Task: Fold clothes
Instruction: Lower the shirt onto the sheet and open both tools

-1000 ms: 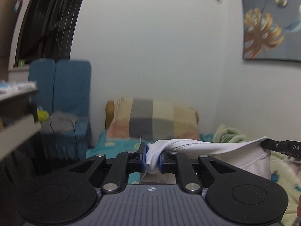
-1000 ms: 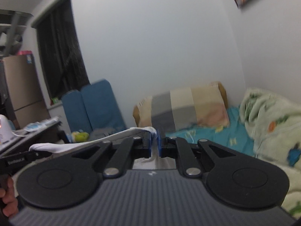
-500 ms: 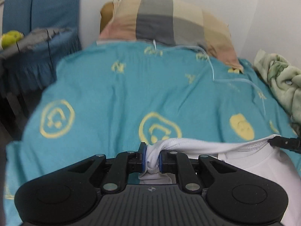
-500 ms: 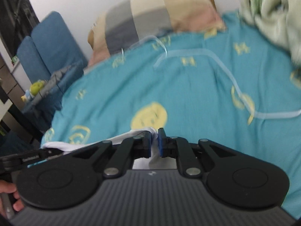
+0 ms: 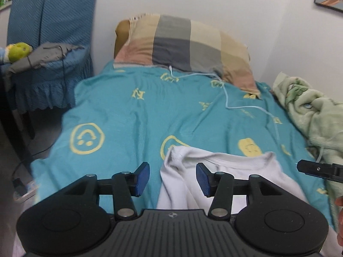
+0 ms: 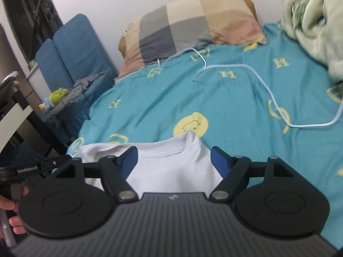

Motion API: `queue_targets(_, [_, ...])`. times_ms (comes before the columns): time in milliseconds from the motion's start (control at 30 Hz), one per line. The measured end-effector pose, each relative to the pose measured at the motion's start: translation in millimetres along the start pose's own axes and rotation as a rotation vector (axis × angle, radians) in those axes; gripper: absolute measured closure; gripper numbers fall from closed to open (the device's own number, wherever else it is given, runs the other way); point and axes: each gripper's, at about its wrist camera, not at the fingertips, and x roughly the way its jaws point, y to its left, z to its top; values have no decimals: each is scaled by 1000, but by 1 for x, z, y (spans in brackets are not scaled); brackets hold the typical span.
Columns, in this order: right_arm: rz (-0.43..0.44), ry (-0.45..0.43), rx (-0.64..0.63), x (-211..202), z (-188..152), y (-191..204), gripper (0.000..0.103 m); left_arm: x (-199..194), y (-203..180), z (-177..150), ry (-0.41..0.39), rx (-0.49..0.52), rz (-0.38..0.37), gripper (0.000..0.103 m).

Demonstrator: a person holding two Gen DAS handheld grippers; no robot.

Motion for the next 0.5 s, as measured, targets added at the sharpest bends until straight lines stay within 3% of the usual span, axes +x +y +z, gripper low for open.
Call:
queue_targets(133, [-7,-25,-26,-57,-10,20,26,-84,-19,-9,-26,20,4,51])
queue_targets(500, [-17,-69,-12,-204,-74,60,26,-279,-79,-93,-97,31,3,49])
